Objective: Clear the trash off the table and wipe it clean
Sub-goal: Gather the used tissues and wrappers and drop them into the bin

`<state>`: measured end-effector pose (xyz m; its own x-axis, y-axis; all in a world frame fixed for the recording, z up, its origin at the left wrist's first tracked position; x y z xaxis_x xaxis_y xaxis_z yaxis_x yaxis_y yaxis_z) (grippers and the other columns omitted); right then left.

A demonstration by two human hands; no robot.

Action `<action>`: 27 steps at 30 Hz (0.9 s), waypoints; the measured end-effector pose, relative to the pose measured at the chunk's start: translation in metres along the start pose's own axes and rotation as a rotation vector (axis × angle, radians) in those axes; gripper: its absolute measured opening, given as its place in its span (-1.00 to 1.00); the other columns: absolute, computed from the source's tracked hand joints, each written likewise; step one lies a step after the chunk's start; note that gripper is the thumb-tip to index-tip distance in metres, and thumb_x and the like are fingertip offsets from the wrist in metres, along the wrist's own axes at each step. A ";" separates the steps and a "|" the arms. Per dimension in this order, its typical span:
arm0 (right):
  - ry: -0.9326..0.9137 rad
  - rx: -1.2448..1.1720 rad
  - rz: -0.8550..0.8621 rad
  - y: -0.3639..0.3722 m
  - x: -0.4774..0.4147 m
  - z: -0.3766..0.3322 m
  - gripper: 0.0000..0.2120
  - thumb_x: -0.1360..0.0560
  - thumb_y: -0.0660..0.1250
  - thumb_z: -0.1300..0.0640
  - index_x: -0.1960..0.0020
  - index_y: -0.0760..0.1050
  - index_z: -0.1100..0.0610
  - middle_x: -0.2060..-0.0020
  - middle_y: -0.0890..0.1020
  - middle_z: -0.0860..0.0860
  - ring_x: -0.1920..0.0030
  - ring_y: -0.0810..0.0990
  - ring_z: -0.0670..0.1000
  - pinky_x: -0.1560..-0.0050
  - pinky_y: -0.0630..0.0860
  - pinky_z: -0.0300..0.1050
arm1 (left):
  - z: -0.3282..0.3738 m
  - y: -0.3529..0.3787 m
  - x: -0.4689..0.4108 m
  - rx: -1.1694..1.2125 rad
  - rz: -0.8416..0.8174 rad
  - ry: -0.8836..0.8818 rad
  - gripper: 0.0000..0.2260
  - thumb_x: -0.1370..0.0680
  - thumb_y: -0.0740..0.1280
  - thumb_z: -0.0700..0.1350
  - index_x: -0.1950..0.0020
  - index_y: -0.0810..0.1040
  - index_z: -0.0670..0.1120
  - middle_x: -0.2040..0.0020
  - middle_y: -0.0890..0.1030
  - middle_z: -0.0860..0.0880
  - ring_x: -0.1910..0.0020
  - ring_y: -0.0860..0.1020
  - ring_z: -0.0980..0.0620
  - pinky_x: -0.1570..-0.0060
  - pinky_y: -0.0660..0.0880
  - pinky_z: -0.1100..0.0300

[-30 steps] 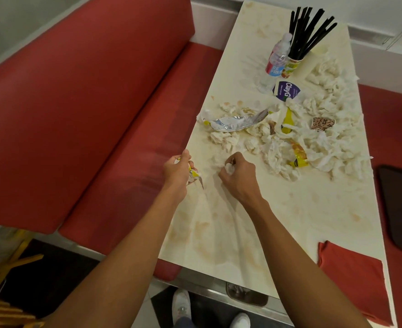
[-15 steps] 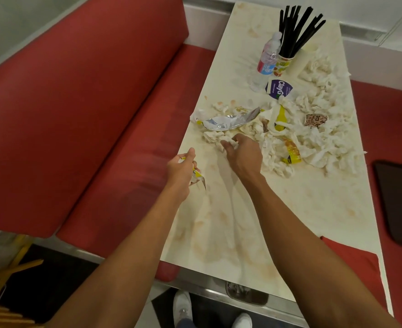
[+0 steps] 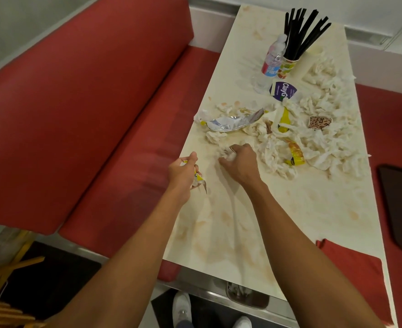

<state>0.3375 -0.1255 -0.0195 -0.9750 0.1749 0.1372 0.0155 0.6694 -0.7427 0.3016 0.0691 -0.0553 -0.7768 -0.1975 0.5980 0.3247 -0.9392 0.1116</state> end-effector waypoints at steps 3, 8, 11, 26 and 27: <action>-0.031 -0.097 0.021 -0.011 0.023 0.003 -0.77 -0.44 0.51 0.09 0.24 0.47 0.09 0.15 0.54 0.14 0.04 0.47 0.10 0.31 0.22 -0.27 | -0.004 0.005 0.010 -0.028 -0.009 0.014 -0.82 -0.63 0.44 0.04 0.05 0.58 -0.05 0.36 0.53 0.03 0.39 0.51 0.04 0.20 0.48 0.07; 0.077 -0.319 0.085 -0.036 0.065 0.023 -0.78 -0.43 0.46 0.11 0.07 0.53 0.25 0.22 0.68 0.13 0.25 0.66 0.10 0.27 0.56 -0.11 | -0.016 0.011 0.034 -0.064 -0.006 0.063 -0.80 -0.61 0.45 0.07 0.05 0.60 -0.04 0.37 0.56 0.05 0.34 0.53 0.03 0.17 0.53 0.04; 0.113 -0.472 0.056 -0.046 0.089 0.035 -0.83 -0.47 0.40 0.21 -0.05 0.52 0.21 0.17 0.70 0.18 0.28 0.73 0.08 0.41 0.59 -0.01 | -0.029 0.014 0.057 -0.047 -0.003 0.092 -0.79 -0.62 0.44 0.04 -0.01 0.62 -0.11 0.37 0.56 0.02 0.38 0.54 0.02 0.20 0.53 0.07; -0.021 -0.511 -0.111 -0.101 0.251 0.095 -0.86 -0.43 0.54 0.21 0.06 0.61 0.17 0.24 0.70 0.09 0.24 0.72 0.08 0.31 0.70 0.05 | -0.109 0.035 0.238 -0.325 0.168 0.497 -0.74 -0.62 0.36 0.22 0.07 0.58 0.05 0.15 0.65 0.08 0.20 0.60 0.15 0.15 0.51 0.24; -0.021 -0.509 -0.114 -0.099 0.262 0.100 -0.88 -0.42 0.50 0.24 0.08 0.60 0.15 0.25 0.69 0.08 0.24 0.72 0.11 0.28 0.71 0.10 | -0.115 0.035 0.249 -0.321 0.178 0.516 -0.77 -0.63 0.37 0.20 0.09 0.56 0.07 0.18 0.64 0.08 0.24 0.60 0.14 0.19 0.50 0.24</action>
<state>0.0586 -0.2183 0.0247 -0.9810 0.0688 0.1816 0.0092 0.9506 -0.3102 0.0571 -0.0455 0.0064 -0.9120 -0.3932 0.1169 0.3571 -0.9012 -0.2457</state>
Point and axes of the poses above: each hand's wrist, its own x-axis away from the middle knuckle, its own y-axis out of the palm, z = x × y, the point moved 7 cm from there along -x, towards the middle knuckle
